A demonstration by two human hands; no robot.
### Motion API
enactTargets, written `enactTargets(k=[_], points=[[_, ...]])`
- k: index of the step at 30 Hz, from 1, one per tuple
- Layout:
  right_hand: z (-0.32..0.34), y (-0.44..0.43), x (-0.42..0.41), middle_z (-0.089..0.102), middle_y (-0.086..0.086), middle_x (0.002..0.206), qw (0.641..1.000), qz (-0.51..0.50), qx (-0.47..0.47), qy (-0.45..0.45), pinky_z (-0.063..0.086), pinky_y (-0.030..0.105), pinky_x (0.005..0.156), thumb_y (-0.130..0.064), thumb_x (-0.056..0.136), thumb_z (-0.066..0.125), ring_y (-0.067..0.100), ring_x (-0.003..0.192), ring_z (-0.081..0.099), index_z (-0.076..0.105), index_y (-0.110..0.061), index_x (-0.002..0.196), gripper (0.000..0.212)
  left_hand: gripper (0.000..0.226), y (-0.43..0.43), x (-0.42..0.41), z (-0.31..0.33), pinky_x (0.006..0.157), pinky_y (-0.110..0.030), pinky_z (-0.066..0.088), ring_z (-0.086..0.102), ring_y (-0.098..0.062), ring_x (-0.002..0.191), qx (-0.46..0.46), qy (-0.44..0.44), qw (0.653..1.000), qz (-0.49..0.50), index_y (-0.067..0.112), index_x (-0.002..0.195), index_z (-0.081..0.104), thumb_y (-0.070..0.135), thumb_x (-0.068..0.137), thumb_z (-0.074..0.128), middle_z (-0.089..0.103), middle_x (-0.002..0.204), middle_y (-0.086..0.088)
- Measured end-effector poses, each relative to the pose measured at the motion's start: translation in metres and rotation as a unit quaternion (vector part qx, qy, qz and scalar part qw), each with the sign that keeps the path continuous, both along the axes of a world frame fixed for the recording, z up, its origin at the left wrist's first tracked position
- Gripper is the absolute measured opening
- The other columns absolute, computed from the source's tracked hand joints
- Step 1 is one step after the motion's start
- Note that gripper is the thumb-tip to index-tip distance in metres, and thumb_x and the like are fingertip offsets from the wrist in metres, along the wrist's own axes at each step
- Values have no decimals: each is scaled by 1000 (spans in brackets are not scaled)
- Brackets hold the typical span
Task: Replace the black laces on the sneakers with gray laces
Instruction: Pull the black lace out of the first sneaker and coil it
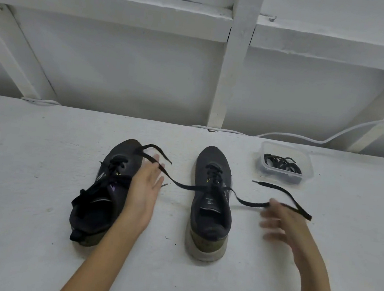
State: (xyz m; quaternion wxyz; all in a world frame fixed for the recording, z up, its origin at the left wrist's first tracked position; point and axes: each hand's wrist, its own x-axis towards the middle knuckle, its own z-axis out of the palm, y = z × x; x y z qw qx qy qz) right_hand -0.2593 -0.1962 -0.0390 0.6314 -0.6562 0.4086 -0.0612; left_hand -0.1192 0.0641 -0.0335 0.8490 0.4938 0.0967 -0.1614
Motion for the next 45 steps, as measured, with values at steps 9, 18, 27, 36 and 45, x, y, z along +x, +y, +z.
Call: enactTargets(k=[9,18,27,36,45], points=[[11,32,32,70,-21,102,963,162,-182,-116,44,15,85,-24,99,54,-9,100,59,71,-23,104,18,59,-44,-71,-16,97,-17,40,51,9,112,85,23,989,-121,21,148,31,18,95,56,48,133,18],[20,43,44,53,12,56,974,201,-35,-101,41,19,43,-16,96,59,18,46,50,71,-10,100,14,61,-51,-72,-17,84,2,38,31,4,132,185,-76,971,-131,30,149,29,13,97,55,15,152,26],[20,48,45,58,17,66,968,220,-50,-114,39,18,50,-10,87,70,20,58,46,76,-6,81,9,53,-57,-51,-28,110,-9,21,19,5,142,255,-192,926,-201,25,146,37,4,99,47,21,157,17],[6,51,71,58,1,67,960,203,-157,-116,39,13,52,-10,93,60,4,56,48,65,-6,83,12,58,-53,-45,-34,109,-3,17,15,2,145,269,-219,909,-231,24,147,34,-3,97,44,20,154,19],[15,38,57,62,4,67,960,268,-34,-79,40,23,53,-30,88,69,16,52,52,70,-3,93,28,51,-55,-45,-37,119,-20,15,12,1,146,255,-232,911,-228,28,147,32,11,101,47,20,156,18]])
